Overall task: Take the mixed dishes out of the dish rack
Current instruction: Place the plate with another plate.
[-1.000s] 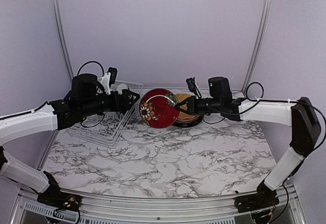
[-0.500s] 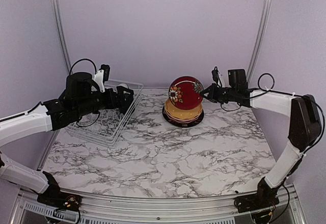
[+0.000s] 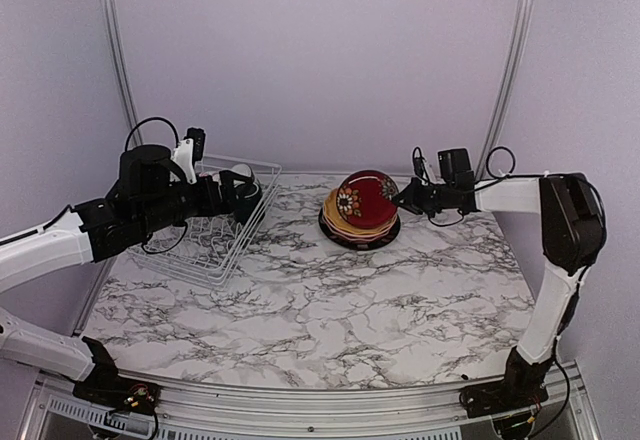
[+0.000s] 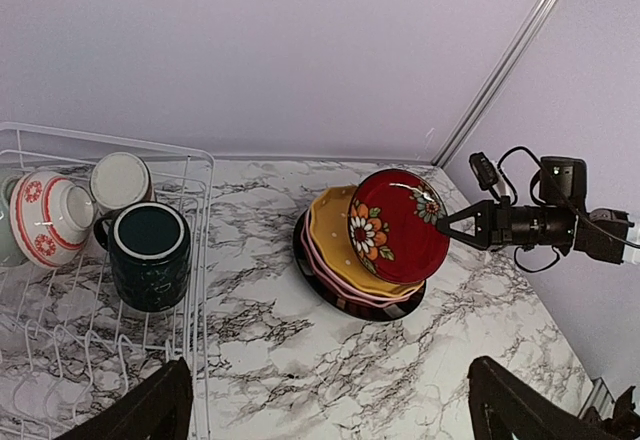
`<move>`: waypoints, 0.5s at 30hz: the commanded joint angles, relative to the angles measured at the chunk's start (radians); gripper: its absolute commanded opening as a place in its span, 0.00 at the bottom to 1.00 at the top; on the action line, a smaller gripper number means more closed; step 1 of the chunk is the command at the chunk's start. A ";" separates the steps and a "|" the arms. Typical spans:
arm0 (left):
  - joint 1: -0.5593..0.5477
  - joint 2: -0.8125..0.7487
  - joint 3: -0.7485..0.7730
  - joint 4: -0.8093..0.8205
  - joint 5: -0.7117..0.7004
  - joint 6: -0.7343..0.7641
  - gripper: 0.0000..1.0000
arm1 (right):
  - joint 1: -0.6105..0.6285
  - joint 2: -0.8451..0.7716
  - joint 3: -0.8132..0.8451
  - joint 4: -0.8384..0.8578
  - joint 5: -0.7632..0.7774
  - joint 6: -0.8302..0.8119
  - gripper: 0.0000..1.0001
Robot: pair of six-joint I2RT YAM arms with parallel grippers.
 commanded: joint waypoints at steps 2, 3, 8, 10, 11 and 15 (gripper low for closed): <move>0.006 -0.032 -0.033 -0.027 -0.037 0.010 0.99 | -0.002 0.044 0.104 0.074 -0.026 0.027 0.00; 0.006 -0.035 -0.034 -0.028 -0.040 0.010 0.99 | -0.002 0.054 0.112 0.072 -0.024 0.027 0.00; 0.006 -0.045 -0.035 -0.044 -0.068 0.018 0.99 | -0.001 0.095 0.140 0.065 -0.025 0.028 0.00; 0.007 -0.045 -0.034 -0.052 -0.081 0.022 0.99 | -0.002 0.109 0.144 0.064 -0.025 0.028 0.00; 0.008 -0.043 -0.034 -0.057 -0.087 0.021 0.99 | -0.003 0.114 0.144 0.065 -0.027 0.029 0.00; 0.015 -0.029 -0.025 -0.073 -0.094 0.020 0.99 | -0.001 0.129 0.135 0.071 -0.030 0.032 0.00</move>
